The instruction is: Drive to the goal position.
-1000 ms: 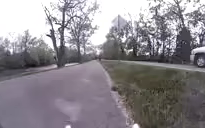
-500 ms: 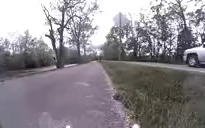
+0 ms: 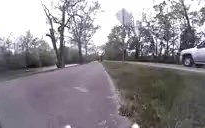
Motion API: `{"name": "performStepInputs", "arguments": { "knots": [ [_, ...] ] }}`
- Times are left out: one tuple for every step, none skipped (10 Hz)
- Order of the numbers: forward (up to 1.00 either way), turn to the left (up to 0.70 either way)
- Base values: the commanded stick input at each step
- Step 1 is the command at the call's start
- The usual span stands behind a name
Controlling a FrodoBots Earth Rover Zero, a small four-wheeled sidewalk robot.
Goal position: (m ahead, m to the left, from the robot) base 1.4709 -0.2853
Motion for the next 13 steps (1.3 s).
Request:
{"name": "performStepInputs", "arguments": {
  "knots": [
    [1.00,0.00],
    [1.00,0.00],
    [1.00,0.00],
    [1.00,0.00],
    [1.00,0.01],
    [1.00,0.17],
    [1.00,0.33],
    [1.00,0.40],
    [1.00,0.40],
    [1.00,0.40],
    [1.00,0.40],
    [1.00,0.34],
    [1.00,0.16]
  ]
}}
